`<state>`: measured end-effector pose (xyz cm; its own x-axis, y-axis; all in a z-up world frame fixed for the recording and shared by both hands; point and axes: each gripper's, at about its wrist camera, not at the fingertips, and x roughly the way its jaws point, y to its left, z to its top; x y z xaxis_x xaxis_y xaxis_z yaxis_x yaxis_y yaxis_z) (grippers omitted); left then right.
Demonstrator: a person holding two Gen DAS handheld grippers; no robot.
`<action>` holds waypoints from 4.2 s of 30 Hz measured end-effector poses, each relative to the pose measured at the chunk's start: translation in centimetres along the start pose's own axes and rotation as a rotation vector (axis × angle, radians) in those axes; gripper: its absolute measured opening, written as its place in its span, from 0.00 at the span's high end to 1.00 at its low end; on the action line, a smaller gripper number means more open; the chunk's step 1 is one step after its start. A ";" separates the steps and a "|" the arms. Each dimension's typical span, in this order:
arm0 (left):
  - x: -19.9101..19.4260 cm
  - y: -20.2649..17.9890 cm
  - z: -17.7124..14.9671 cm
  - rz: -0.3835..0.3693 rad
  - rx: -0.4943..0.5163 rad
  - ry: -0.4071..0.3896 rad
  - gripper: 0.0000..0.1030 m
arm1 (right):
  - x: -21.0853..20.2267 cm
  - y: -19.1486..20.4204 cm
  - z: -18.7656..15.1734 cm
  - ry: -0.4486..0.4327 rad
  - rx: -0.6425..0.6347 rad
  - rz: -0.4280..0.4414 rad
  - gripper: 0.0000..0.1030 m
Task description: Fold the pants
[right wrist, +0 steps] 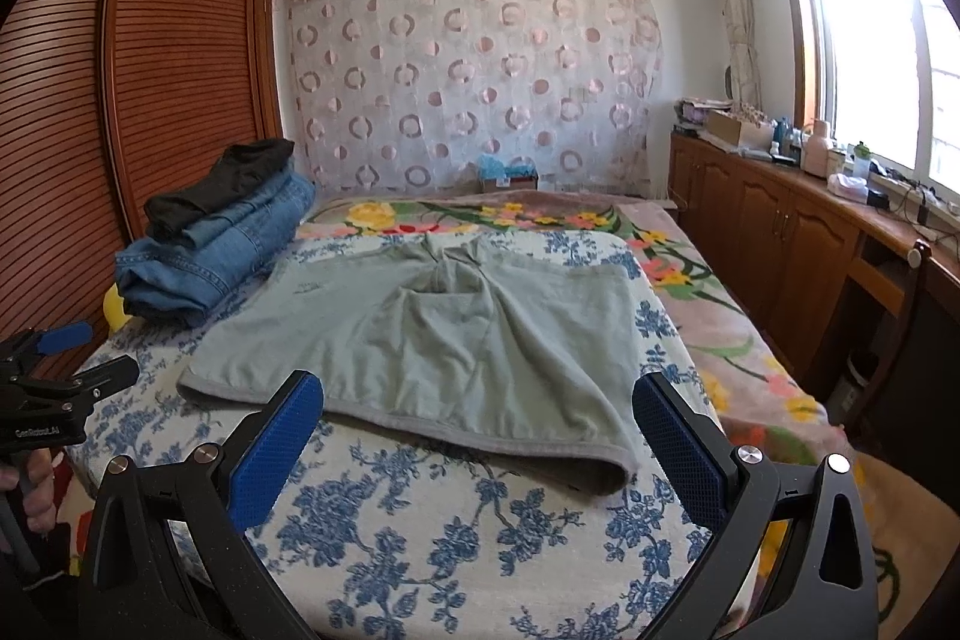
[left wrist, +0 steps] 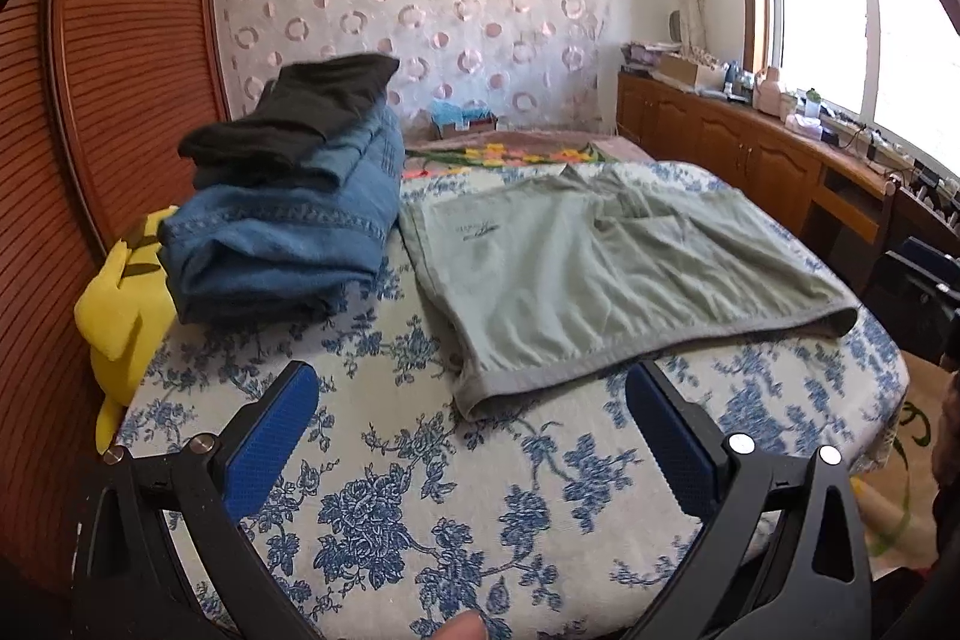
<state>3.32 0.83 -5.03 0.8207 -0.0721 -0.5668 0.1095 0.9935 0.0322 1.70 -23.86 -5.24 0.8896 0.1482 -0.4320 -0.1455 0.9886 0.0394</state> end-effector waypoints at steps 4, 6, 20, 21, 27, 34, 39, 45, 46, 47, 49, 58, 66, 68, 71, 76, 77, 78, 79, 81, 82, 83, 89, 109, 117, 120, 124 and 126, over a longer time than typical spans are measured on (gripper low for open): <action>1.3 0.5 -0.4 -0.010 -0.005 0.030 0.01 | 0.4 -0.4 -0.1 0.027 -0.004 0.000 0.00; 1.7 0.8 -0.6 -0.021 -0.010 0.042 0.01 | 0.5 -0.8 0.0 0.037 -0.005 -0.009 0.00; 5.7 1.6 -1.1 -0.093 0.024 0.145 0.21 | 1.7 -4.5 -0.8 0.151 0.006 -0.068 0.14; 6.0 1.6 -1.1 -0.102 0.025 0.151 0.24 | 1.8 -4.6 -0.9 0.159 0.012 -0.068 0.15; 7.2 1.6 -1.1 -0.128 0.045 0.188 0.40 | 1.2 -5.0 -0.8 0.195 0.030 -0.064 0.26; 7.9 1.3 -0.9 -0.158 0.063 0.207 0.54 | 1.7 -4.7 -0.5 0.237 0.043 -0.018 0.44; 8.6 1.4 -0.7 -0.189 0.049 0.210 0.74 | 1.4 -4.8 -0.5 0.243 0.033 -0.016 0.80; 7.7 1.4 -0.4 -0.208 0.050 0.196 0.88 | 0.9 -4.9 0.1 0.230 0.004 -0.008 0.90; 7.3 1.5 -0.4 -0.210 0.050 0.193 0.88 | 0.5 -4.7 0.3 0.230 -0.003 -0.005 0.91; 7.1 1.5 -0.3 -0.212 0.049 0.189 0.88 | 0.8 -4.9 0.5 0.230 -0.008 -0.005 0.92; 6.6 1.5 -0.1 -0.220 0.041 0.179 0.89 | 0.1 -4.8 0.9 0.220 -0.019 -0.005 0.93; 3.5 1.4 0.4 -0.251 0.048 0.139 0.90 | -2.2 -5.6 1.0 0.184 -0.012 -0.010 0.93; 0.6 1.3 -0.2 -0.271 0.064 0.130 0.90 | -5.0 -5.7 0.3 0.196 -0.015 -0.005 0.93; 0.1 1.1 -0.1 -0.265 0.077 0.122 0.90 | -5.7 -5.5 0.5 0.186 -0.024 0.005 0.93; -0.3 0.5 -0.1 -0.262 0.095 0.121 0.90 | -5.9 -5.3 1.2 0.167 -0.029 0.014 0.93; -0.3 0.7 -0.5 -0.236 0.084 0.138 0.87 | -5.4 -5.5 1.1 0.151 -0.019 0.023 0.93; -0.3 0.8 -0.5 -0.238 0.077 0.140 0.86 | -5.3 -5.5 1.1 0.148 -0.018 0.025 0.93; -0.4 0.9 -0.5 -0.231 0.075 0.141 0.84 | -5.0 -5.6 1.0 0.147 -0.019 0.027 0.93; -0.5 0.8 -0.6 -0.221 0.079 0.139 0.82 | -5.0 -5.6 1.0 0.145 -0.022 0.027 0.93; -0.8 0.8 -0.5 -0.201 0.082 0.130 0.75 | -4.8 -5.5 1.1 0.142 -0.025 0.026 0.93; -0.9 0.9 -0.5 -0.200 0.079 0.128 0.67 | -4.8 -5.5 1.1 0.142 -0.025 0.026 0.93; -0.8 1.1 -0.5 -0.202 0.073 0.125 0.61 | -4.7 -5.4 1.1 0.142 -0.026 0.026 0.93; 0.3 1.6 -0.5 -0.210 0.061 0.135 0.27 | -4.0 -5.0 1.1 0.151 -0.037 0.036 0.93; 3.2 4.1 -1.0 -0.149 -0.003 0.147 0.21 | 0.2 0.2 2.8 0.139 -0.105 0.181 0.93; 2.8 5.3 -0.8 -0.118 -0.016 0.134 0.21 | 2.6 5.1 4.4 0.132 -0.185 0.309 0.93; 2.6 5.9 -0.8 -0.108 -0.025 0.127 0.21 | 3.6 6.9 4.7 0.137 -0.212 0.361 0.93; 2.4 6.7 -0.8 -0.097 -0.033 0.121 0.21 | 4.6 8.6 4.5 0.151 -0.239 0.406 0.93; 2.4 6.9 -0.9 -0.094 -0.037 0.123 0.21 | 5.4 9.0 4.1 0.174 -0.244 0.415 0.93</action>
<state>5.61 7.60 -6.89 0.7327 -0.1562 -0.6624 0.1601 0.9855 -0.0554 7.01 -14.04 -3.53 0.6533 0.4999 -0.5687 -0.5866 0.8090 0.0373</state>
